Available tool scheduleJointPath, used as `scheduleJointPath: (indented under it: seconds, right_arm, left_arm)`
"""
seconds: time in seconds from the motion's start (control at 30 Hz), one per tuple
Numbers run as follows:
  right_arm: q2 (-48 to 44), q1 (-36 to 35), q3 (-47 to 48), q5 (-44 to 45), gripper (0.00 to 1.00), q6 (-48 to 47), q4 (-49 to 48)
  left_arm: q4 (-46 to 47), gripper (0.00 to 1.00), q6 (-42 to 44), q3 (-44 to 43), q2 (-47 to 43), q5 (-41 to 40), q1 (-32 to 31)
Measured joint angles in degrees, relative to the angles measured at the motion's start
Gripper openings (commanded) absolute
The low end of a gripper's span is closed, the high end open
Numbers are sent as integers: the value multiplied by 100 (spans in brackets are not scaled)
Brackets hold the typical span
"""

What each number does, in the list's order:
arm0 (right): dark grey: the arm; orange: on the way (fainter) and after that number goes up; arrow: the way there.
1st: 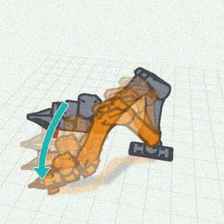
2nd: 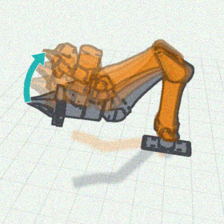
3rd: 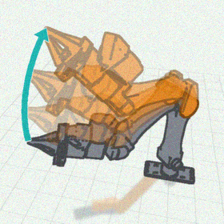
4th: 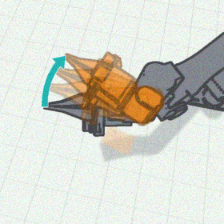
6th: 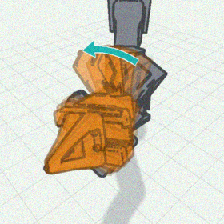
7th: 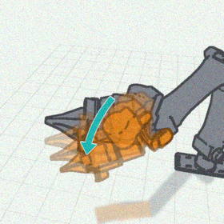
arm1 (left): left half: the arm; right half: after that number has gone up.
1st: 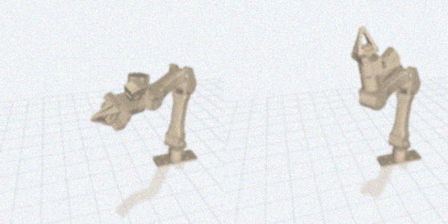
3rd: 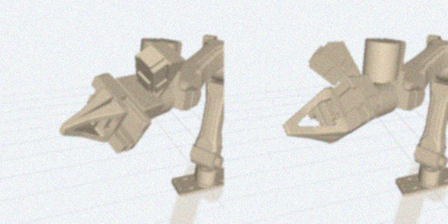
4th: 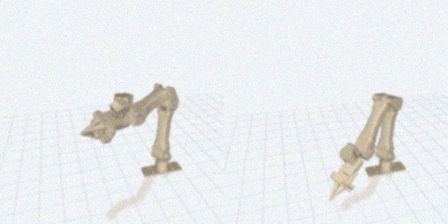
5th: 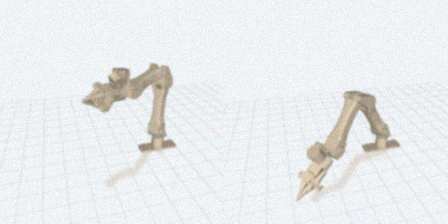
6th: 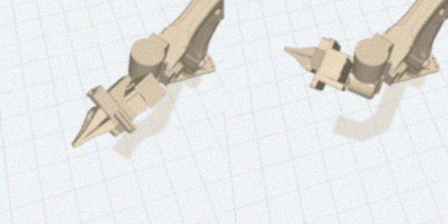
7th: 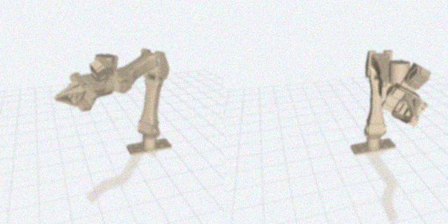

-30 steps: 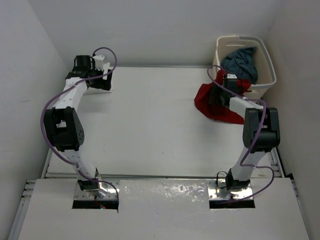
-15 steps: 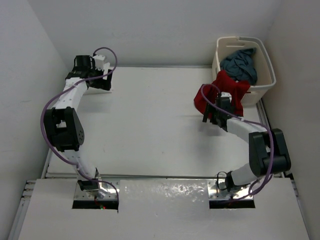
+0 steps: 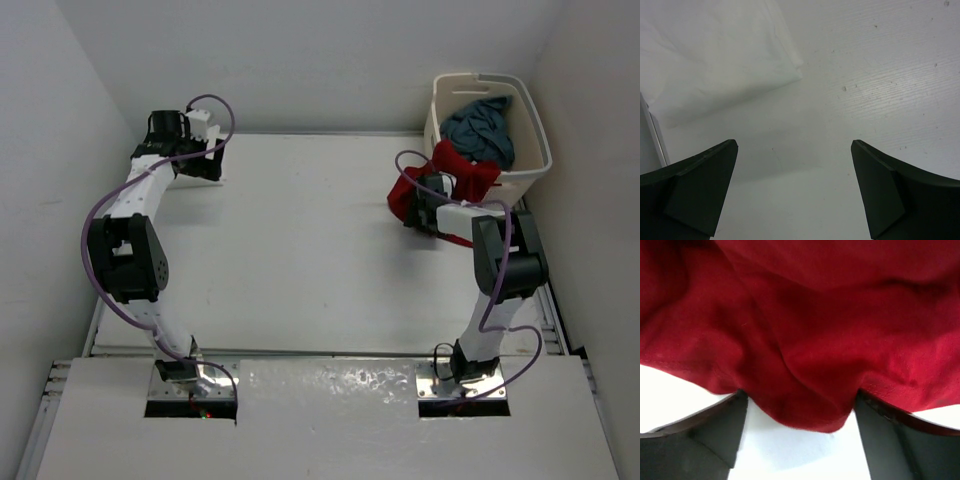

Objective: Fold and stack the t-shirts
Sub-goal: Grab crumpled tshirt from bin with the right arm, then move the tshirt to the center of the board

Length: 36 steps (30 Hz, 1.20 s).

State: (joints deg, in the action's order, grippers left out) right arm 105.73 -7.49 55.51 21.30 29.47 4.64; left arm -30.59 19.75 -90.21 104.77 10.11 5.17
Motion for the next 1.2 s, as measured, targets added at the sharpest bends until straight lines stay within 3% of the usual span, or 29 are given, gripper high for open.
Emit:
scheduleJointPath:
  seconds: [0.03,0.07,0.1,0.27,0.43,0.57,0.67,0.73,0.83,0.9,1.0,1.2]
  right_arm:
    - [96,4,103,7,50,13,-4]
    - [151,4,164,11,10,35,-15]
    - [181,-7,190,15,0,57,-20]
    - [-13,-11,-85,195,0,46,-94]
    - [-802,-4,-407,129,0,-529,382]
    - [-1641,24,234,-273,0,-1202,850]
    - [-1639,42,1998,-579,0,-1847,1338]
    - [-1285,105,3768,-769,0,-2186,1576]
    - [-306,407,6769,-1246,0,-2144,1390]
    - [9,645,7877,-1663,0,-1884,846]
    - [-573,640,7475,-2380,0,-1624,-192]
    - [-1519,-1403,6612,-4280,0,-1462,-960]
  left_arm:
    - [0,97,13,0,0,-7,0]
    - [-2,97,33,0,0,-22,0]
    - [0,97,39,0,0,-33,0]
    - [7,97,81,2,0,-87,7]
    - [61,97,74,24,0,-83,17]
    - [72,97,72,33,0,-59,17]
    - [81,97,72,33,0,-39,17]
    - [76,97,70,33,0,-35,17]
    - [76,97,20,31,0,28,17]
    - [76,97,-35,22,0,90,17]
    - [83,97,-85,20,-2,151,17]
    - [120,97,-190,22,-94,157,17]
